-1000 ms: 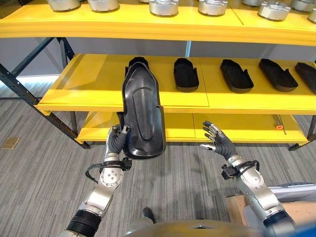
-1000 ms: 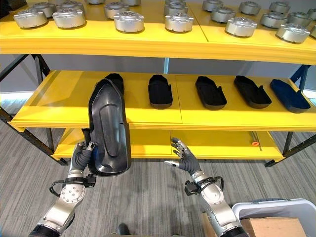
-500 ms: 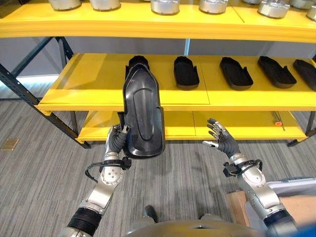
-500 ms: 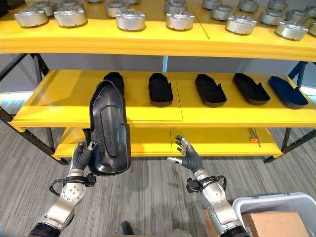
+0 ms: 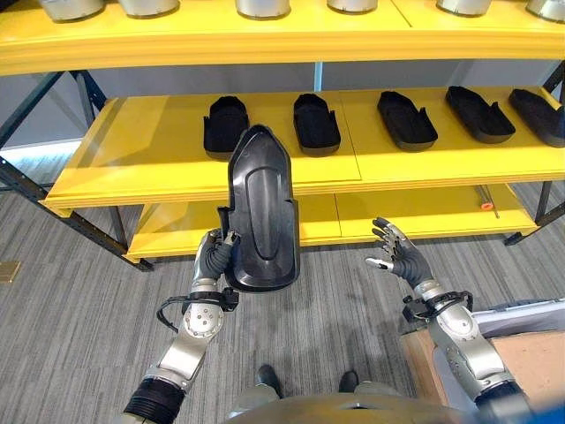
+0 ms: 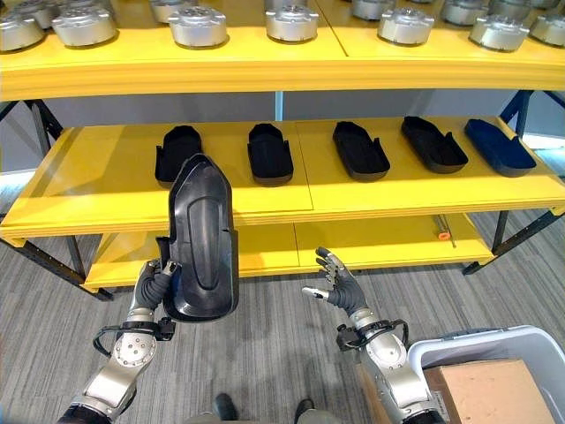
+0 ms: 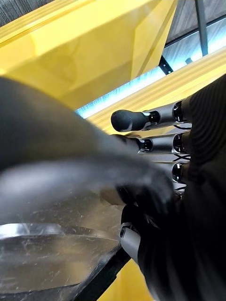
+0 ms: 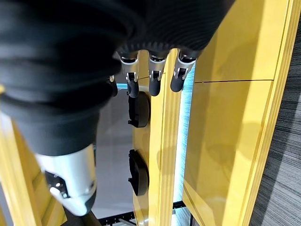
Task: Move parts from the plastic box to the shelf.
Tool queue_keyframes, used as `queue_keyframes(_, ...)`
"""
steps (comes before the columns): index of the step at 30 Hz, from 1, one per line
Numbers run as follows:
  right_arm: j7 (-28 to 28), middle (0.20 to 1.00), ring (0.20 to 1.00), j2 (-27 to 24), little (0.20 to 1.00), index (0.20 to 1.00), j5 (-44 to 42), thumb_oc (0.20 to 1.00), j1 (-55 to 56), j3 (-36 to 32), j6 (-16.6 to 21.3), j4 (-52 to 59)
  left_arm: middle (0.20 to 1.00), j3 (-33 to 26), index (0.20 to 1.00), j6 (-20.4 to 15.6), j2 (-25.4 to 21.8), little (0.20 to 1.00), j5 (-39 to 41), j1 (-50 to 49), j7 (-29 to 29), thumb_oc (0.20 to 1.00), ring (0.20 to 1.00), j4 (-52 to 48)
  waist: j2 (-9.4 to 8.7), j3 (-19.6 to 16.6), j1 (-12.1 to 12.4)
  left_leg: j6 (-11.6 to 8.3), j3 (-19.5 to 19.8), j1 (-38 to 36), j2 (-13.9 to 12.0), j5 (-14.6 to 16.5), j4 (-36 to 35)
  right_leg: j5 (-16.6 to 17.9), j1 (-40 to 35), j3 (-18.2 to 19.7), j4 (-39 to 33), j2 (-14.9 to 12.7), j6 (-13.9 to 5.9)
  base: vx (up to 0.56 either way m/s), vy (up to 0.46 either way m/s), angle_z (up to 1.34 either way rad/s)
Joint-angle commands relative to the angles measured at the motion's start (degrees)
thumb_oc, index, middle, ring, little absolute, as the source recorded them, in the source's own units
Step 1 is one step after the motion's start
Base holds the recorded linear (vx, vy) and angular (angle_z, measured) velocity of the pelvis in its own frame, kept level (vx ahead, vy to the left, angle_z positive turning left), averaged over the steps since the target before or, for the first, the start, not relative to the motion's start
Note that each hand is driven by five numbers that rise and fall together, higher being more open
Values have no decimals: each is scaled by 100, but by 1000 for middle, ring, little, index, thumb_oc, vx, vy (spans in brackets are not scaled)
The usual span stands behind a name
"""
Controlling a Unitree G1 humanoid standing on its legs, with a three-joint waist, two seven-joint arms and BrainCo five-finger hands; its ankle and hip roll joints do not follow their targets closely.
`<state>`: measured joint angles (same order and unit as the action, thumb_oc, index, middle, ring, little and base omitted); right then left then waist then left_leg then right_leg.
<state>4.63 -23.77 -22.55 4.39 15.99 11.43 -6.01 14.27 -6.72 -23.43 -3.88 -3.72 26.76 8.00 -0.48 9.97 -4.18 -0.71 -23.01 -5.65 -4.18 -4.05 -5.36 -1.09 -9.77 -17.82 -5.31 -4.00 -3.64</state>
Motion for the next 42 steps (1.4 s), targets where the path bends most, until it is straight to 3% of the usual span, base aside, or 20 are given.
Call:
queue_keyframes(1,29,1000,1000,-26,1000,1000,-20,1000,-256,-8,564,51,200,55,200,-391,-125,200,-109,516,323,200,200,-292,-119,-155,-71,-104,64,-44,343,461,555,439,261,314,50,132,-245,33,-41,3)
queue_keyframes(3,-4,1000,1000,-63,1000,1000,-7,1000,-290,15,592,54,200,99,200,-404,-137,200,-74,587,376,200,200,-265,-141,-109,-113,-126,-74,79,245,565,896,424,253,277,77,54,-220,-11,-29,11)
queue_keyframes(5,-79,1000,1000,-169,1000,1000,65,1000,-491,92,659,-35,200,162,200,-439,-151,200,-54,797,524,200,200,-211,-62,52,-218,-338,-262,486,-411,408,1857,148,397,181,488,-63,-40,-47,21,5)
queue_keyframes(8,38,1000,1000,-231,1000,1000,103,1000,-558,76,599,-55,200,75,200,-431,-187,200,-22,786,450,200,200,-208,65,27,-224,-414,-42,365,-582,133,1546,-33,460,160,757,-108,46,57,209,-25)
queue_keyframes(9,30,1000,1000,-321,1000,1000,212,1000,-541,90,525,13,200,29,200,-521,-214,200,72,755,454,200,200,-205,180,5,-239,-489,146,311,-907,-420,1158,-102,602,156,1022,-191,139,87,527,-30)
queue_keyframes(12,2,1000,1000,-459,1000,1000,186,1000,-471,47,486,29,200,17,200,-590,-192,200,214,764,563,200,200,-160,347,-54,-333,-670,444,276,-1477,-1048,847,-374,855,231,1596,-361,205,54,453,-6)
queue_keyframes(15,22,1000,1000,-530,1000,1000,215,1000,-409,5,461,19,200,12,200,-617,-181,200,249,807,609,200,200,-71,412,-77,-415,-746,428,232,-1742,-1236,756,-515,1008,250,1964,-514,188,90,452,5)
queue_keyframes(17,69,1000,1000,-566,1000,1000,232,1000,-363,-30,375,19,200,2,200,-611,-176,200,247,846,638,200,200,-10,438,-90,-484,-752,360,115,-1774,-1115,660,-603,1115,272,2257,-672,127,84,424,10)
queue_keyframes(19,139,1000,1000,-582,1000,1000,262,1000,-309,-73,295,3,200,4,200,-575,-193,200,230,887,662,200,200,14,457,-98,-513,-747,317,120,-1745,-1059,680,-600,1094,298,2295,-770,89,68,511,19)
queue_keyframes(20,212,1000,1000,-525,1000,1000,234,1000,-165,-135,309,-62,200,0,200,-531,-217,200,143,912,643,200,200,44,403,-95,-517,-695,365,105,-1511,-835,716,-504,939,360,2167,-874,-44,99,566,14)
queue_keyframes(26,357,1000,1000,-330,1000,1000,179,1000,8,-191,379,-86,200,-95,200,-606,-299,200,-55,774,693,200,200,-1,250,-100,-329,-510,329,-1,-1068,-203,654,-126,641,260,1726,-1073,-343,43,358,7)
queue_keyframes(30,-2,1000,1000,-56,1000,1000,298,1000,-166,-66,479,67,200,-147,200,-875,-390,200,-399,743,560,200,200,-4,-100,-3,117,-180,264,-60,-535,64,584,457,391,-167,1454,-1467,-691,-35,387,22)
queue_keyframes(32,-70,1000,1000,-23,1000,1000,298,1000,-223,-57,519,70,200,-142,200,-921,-392,200,-451,778,537,200,200,-4,-158,14,199,-113,243,-49,-419,91,544,680,389,-241,1418,-1536,-751,-57,340,21)
queue_keyframes(33,-121,1000,1000,22,1000,1000,302,1000,-340,-19,545,48,200,-122,200,-902,-403,200,-483,820,531,200,200,-34,-208,38,329,-96,183,-185,-240,194,348,1041,433,-475,1533,-1674,-977,-45,361,-1)
queue_keyframes(36,-83,1000,1000,95,1000,1000,333,1000,-500,21,562,19,200,-174,200,-894,-390,200,-566,792,559,200,200,-119,-186,101,539,-104,-157,-348,-189,170,84,1413,566,-1142,1734,-1851,-1087,-65,265,-55)
queue_keyframes(37,-68,1000,1000,93,1000,1000,336,1000,-547,6,505,82,200,-185,200,-785,-392,200,-541,890,478,200,200,-160,-187,99,492,-39,-221,-354,-117,249,52,1256,709,-1182,1824,-1620,-1058,42,438,-76)
queue_keyframes(38,-40,1000,1000,3,1000,1000,324,1000,-483,-3,340,297,200,-176,200,-638,-366,200,-423,1004,363,200,200,-166,-267,67,301,32,-174,-370,41,334,36,811,780,-947,1599,-918,-924,155,399,-42)
queue_keyframes(39,7,1000,1000,-39,1000,1000,315,1000,-473,-9,289,314,200,-183,200,-619,-336,200,-387,942,345,200,200,-204,-309,54,252,50,-169,-426,146,402,36,677,807,-895,1431,-585,-818,258,292,51)
queue_keyframes(41,39,1000,1000,-43,1000,1000,324,1000,-473,-6,239,230,200,-53,200,-598,-184,200,-449,790,347,200,200,-258,-383,36,149,46,19,-518,392,517,36,754,846,-568,741,34,-638,281,146,61)
queue_keyframes(42,35,1000,1000,-40,1000,1000,331,1000,-463,-9,240,224,200,-35,200,-607,-170,200,-461,780,345,200,200,-252,-388,34,131,54,53,-526,420,536,36,784,868,-518,701,73,-637,137,49,21)
